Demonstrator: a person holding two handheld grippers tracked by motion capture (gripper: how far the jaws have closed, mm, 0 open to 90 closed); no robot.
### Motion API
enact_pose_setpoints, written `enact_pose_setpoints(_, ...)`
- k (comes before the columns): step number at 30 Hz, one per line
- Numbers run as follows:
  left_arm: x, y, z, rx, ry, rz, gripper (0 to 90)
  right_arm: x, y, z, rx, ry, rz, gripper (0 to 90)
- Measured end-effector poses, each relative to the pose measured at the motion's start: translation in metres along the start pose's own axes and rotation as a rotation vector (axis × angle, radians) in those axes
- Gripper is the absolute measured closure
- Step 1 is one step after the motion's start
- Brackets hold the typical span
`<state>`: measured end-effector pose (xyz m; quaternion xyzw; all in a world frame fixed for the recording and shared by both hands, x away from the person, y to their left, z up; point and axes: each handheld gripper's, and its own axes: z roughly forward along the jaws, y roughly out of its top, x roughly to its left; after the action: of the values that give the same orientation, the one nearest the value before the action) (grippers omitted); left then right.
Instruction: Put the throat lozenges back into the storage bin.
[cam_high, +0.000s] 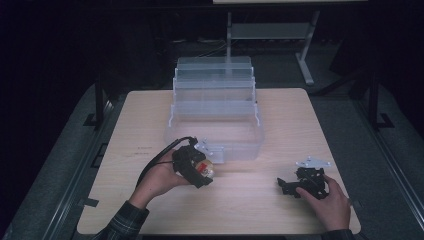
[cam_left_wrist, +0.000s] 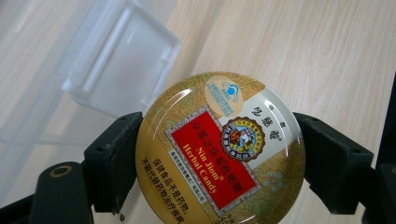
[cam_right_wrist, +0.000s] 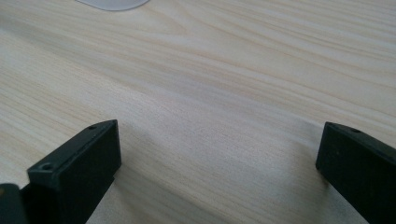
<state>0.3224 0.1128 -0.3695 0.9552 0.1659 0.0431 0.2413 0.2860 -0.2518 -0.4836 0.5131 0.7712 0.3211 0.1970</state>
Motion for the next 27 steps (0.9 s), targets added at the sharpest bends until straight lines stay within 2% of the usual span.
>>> enact_pose_setpoints(18,0.014,0.013,-0.019,-0.016,0.028,0.001,19.6,0.0,0.0,0.0,0.001,0.001,-0.001,0.0)
enact_pose_setpoints(27,0.023,0.018,-0.023,-0.02,0.034,-0.014,19.6,0.0,0.0,0.0,0.0,0.0,-0.002,0.0)
